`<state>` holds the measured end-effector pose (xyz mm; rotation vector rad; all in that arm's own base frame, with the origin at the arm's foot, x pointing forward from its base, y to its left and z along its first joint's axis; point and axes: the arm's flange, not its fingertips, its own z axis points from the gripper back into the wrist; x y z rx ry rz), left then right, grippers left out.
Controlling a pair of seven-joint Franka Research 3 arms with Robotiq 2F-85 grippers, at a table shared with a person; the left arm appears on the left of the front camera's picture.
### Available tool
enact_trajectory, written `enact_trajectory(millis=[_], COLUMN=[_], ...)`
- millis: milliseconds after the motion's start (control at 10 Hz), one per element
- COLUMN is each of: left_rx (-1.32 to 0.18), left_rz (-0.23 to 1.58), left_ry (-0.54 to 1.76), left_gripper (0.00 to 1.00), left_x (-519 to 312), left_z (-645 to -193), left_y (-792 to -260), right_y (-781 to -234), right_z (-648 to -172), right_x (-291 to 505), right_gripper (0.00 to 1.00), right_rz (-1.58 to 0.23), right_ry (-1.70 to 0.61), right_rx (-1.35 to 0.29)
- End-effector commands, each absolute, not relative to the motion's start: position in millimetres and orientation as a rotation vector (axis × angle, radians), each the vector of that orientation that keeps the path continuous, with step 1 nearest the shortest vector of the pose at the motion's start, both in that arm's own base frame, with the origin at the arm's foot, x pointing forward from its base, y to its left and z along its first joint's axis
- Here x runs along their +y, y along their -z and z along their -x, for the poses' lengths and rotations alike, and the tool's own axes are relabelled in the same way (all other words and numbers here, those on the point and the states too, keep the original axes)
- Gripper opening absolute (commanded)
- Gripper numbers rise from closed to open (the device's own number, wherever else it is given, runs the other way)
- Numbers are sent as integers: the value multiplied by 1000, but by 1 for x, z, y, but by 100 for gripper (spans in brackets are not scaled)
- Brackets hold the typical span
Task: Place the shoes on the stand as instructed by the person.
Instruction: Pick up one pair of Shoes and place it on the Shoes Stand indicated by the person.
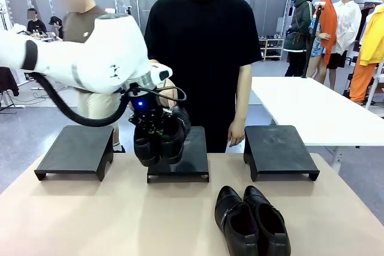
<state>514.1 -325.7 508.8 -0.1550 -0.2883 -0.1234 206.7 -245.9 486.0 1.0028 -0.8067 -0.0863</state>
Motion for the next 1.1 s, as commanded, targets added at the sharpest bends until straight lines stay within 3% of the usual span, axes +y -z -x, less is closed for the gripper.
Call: enact_trajectory(millis=[0,500,1000], left_rx=[-350,-356,-340], left_rz=[147,115,99], left_ry=[120,103,76], left_gripper=[7,7,7], left_x=[-354,-367,-370], left_z=[-544,-594,-607], left_y=[-513,-477,-441], right_y=[-486,-486,-486], right_z=[-206,-206,-206], right_x=[-247,-247,-247], right_gripper=[100,100,100], right_rz=[-1004,-1004,-1004], right_ry=[70,70,70], right_rx=[-829,-829,-829])
